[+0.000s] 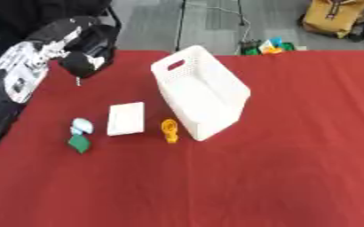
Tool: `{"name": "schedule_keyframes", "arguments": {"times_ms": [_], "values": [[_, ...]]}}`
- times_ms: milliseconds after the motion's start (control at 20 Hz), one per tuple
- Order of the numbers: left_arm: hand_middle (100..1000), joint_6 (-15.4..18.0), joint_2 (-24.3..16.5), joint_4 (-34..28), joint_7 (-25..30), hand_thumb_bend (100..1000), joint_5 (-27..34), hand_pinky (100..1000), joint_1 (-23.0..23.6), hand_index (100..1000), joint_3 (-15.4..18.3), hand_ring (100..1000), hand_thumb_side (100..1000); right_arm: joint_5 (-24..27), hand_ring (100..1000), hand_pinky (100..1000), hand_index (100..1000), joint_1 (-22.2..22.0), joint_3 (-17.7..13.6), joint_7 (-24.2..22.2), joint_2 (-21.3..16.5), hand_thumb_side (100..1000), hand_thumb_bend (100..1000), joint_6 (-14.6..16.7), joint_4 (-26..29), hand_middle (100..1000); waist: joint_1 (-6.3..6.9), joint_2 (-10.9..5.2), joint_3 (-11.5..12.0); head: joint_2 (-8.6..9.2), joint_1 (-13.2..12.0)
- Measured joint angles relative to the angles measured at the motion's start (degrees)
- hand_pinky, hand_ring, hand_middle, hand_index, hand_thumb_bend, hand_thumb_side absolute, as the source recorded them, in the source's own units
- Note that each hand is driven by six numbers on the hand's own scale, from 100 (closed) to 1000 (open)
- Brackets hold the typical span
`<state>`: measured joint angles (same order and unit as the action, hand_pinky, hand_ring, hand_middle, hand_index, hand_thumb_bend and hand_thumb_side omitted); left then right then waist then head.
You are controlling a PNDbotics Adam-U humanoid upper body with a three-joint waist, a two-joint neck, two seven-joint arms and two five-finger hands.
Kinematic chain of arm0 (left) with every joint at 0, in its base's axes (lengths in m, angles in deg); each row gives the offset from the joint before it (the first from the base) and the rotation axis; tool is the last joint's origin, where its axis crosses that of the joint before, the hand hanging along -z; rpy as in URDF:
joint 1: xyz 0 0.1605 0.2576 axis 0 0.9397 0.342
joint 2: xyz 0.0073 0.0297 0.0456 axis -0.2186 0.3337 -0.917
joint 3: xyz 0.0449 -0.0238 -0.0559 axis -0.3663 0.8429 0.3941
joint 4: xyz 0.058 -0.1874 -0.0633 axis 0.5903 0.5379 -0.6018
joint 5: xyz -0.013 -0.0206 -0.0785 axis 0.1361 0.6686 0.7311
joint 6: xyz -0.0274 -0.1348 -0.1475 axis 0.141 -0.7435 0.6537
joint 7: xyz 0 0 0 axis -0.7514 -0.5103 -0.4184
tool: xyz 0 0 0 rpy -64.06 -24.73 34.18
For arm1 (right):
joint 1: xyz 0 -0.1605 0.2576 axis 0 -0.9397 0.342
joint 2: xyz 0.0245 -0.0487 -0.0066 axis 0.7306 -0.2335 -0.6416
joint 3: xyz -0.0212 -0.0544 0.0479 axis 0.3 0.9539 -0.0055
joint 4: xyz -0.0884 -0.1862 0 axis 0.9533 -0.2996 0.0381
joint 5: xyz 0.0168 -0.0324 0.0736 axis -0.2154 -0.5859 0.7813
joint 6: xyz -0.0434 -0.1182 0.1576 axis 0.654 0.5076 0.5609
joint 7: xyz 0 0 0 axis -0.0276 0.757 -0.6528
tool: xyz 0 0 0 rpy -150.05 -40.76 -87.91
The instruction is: Pick up objects on the table and place them in the box.
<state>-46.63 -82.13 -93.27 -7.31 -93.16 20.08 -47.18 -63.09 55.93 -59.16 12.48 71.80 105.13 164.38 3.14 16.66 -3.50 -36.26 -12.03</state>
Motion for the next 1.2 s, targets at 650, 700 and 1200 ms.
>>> {"name": "schedule_keyframes", "arguments": {"times_ms": [650,700,1200], "values": [[389,0.7,2.8,-1.5,3.0,100,0.5,100,-6.1,508,-1.6,342,234,1.0,566,607,571,-0.4,0.4,-0.5,-0.3,881,100,-0.6,0.0,513,1.01,-1.42,-0.8,-1.05,-0.4],[389,0.8,3.1,-1.5,3.2,100,0.4,100,-6.4,508,-1.7,342,234,1.1,566,607,571,-0.4,0.4,-0.6,-0.3,881,100,-0.6,0.0,513,1.05,-1.43,-0.9,-1.06,-0.4],[385,1.4,8.3,0.9,3.5,100,-2.0,100,-10.1,506,-2.4,339,246,1.8,566,607,570,-0.3,1.1,-1.2,-0.4,880,100,-1.0,0.0,513,1.69,-1.55,-2.9,-1.39,-1.9]]}}
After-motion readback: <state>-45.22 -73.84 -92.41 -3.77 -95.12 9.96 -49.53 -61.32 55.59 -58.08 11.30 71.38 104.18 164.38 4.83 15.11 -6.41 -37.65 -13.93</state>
